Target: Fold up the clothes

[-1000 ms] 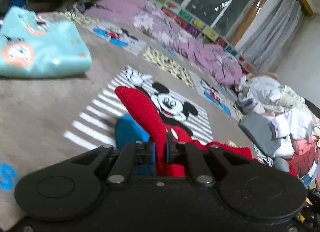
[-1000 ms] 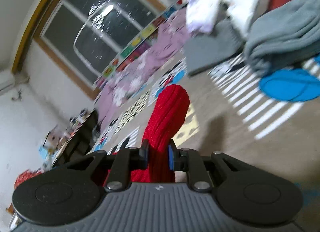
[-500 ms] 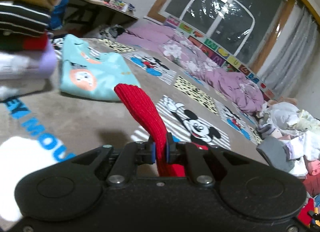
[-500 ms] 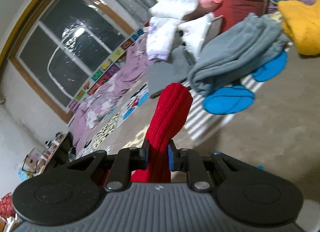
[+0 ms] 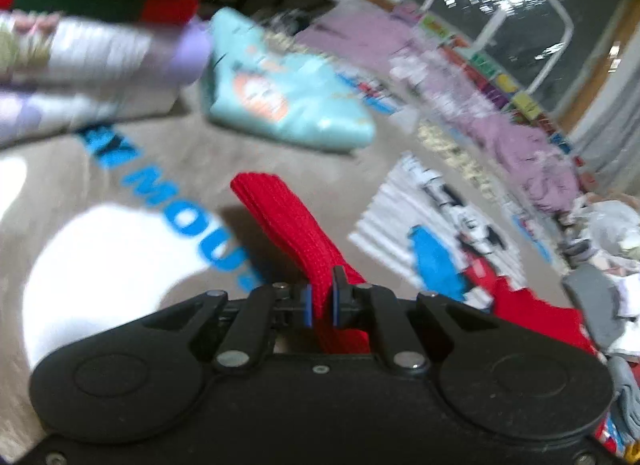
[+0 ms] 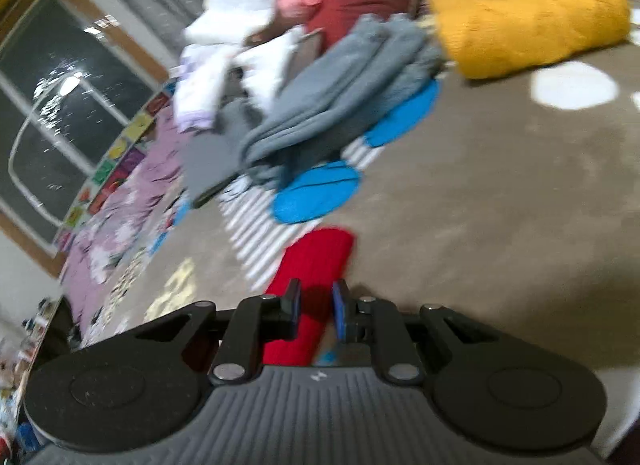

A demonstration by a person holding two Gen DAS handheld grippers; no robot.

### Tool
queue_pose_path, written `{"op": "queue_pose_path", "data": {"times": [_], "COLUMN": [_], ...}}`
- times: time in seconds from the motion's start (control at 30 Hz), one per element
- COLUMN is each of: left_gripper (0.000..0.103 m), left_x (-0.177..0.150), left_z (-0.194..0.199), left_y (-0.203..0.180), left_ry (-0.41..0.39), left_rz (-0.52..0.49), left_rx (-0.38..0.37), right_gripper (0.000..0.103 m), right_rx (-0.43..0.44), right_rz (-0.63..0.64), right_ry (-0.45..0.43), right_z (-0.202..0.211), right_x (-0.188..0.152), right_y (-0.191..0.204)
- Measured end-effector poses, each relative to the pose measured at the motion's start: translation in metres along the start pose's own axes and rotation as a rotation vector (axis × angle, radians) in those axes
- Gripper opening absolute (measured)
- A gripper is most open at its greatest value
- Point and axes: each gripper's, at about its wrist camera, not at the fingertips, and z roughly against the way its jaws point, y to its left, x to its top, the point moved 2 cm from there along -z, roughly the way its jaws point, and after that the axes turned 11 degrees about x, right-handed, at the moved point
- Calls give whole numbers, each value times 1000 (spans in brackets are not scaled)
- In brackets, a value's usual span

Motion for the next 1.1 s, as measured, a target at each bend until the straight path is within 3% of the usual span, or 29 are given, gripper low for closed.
{"op": "queue_pose_path", "data": {"times": [0.07,0.27,0.37,0.43,0.6,0.67,0.77,0.83,1.0,1.1], "left_gripper": [9,47,60,60,61,61,61,61,61,61], "left_x": [-1,-4,-5,-4,-2,-2,-4,-10,-26,-26], "left_z": [0,-1,2,9,22,26,30,34,11,-10], "left_y": [-2,-8,-12,-17,-36,-47,-71,-91,-133,-153], "left_ry": [-6,-24,-46,-84,-137,-156,-181,-180,18,67], "left_rz": [-10,-40,-65,-98,-137,-157,-200,-234,-247,-270], "left_rx": [43,170,233,275,273,271,224,136,-182,-229], "right_gripper": [18,20,23,24,24,36,47,49,54,54], "right_rx": [-27,-32,3,31,147,188,250,287,338,332], "right_rz": [-4,25,87,140,296,365,456,509,628,687], "right_ry": [-3,-32,-18,5,123,184,266,318,413,444], "right_z": [1,9,9,6,-10,-19,-31,-40,-67,-89], "right_x": [4,12,8,4,-17,-28,-45,-56,-78,-86], "right_y": [-7,-8,6,21,71,95,129,151,196,213]}}
